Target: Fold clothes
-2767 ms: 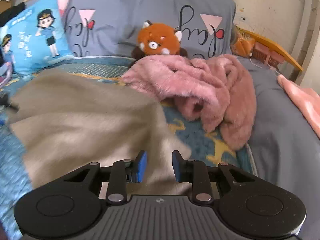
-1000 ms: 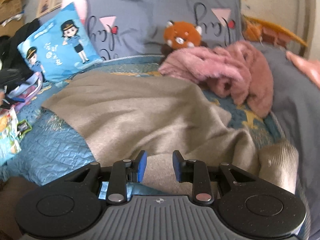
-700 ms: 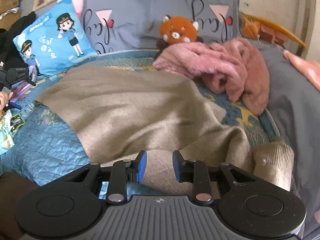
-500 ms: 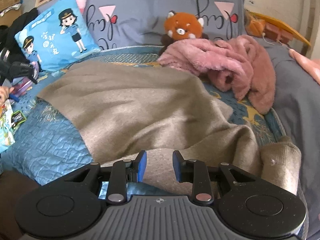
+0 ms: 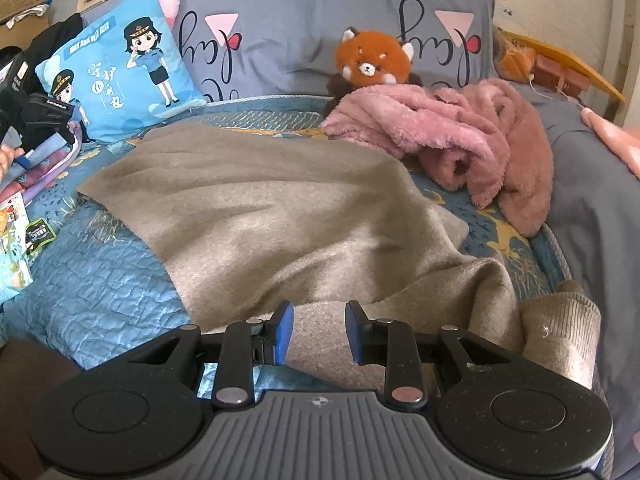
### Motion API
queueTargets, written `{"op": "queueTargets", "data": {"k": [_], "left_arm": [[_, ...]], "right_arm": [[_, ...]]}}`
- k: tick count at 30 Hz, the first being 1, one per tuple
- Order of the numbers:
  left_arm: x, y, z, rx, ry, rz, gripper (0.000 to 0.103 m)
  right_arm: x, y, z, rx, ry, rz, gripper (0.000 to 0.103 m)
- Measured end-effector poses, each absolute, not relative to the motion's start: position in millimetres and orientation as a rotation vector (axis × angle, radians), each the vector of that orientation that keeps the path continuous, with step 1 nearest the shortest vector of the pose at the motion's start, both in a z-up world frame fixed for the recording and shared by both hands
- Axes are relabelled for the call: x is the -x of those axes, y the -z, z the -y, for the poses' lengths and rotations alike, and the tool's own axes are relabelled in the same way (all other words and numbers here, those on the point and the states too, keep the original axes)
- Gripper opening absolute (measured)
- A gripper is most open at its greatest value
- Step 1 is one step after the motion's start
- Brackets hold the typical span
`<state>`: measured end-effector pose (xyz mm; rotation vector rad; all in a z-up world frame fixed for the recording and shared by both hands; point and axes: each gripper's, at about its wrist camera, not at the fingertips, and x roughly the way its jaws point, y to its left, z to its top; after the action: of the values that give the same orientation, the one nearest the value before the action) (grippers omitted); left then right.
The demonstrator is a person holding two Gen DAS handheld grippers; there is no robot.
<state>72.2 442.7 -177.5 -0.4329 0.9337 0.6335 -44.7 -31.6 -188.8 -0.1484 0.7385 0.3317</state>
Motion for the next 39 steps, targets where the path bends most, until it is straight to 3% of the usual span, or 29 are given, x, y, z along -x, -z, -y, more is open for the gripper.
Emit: {"op": "queueTargets", "data": {"k": [9, 16, 20, 23, 29, 39], "left_arm": [[-86.9, 158.4, -394.2, 0.132, -0.625, -0.94, 0.103], [-73.7, 156.5, -406.1, 0.488, -0.265, -0.77, 0.103], [-80.7, 169.2, -424.2, 0.487, -0.338, -0.737, 0.103], [-85.9, 195.2, -457.4, 0.594, -0.315, -0.769, 0.103], [-58.6, 270.2, -538.7, 1.126, -0.293, -0.745, 0.103], [-76.8, 318.1, -559.1, 1.256, -0.303, -0.801, 0.103]], "right_arm": [[45.5, 188.5, 29.7, 0.149, -0.338, -0.738, 0.029], [45.3, 187.4, 31.0, 0.15, -0.335, -0.735, 0.031], [44.7, 186.9, 32.7, 0.152, -0.329, -0.736, 0.032], [42.7, 188.4, 34.9, 0.146, -0.319, -0.741, 0.032], [36.0, 196.5, 31.0, 0.148, -0.325, -0.766, 0.032], [27.7, 199.1, 24.0, 0.165, -0.329, -0.774, 0.032]]}}
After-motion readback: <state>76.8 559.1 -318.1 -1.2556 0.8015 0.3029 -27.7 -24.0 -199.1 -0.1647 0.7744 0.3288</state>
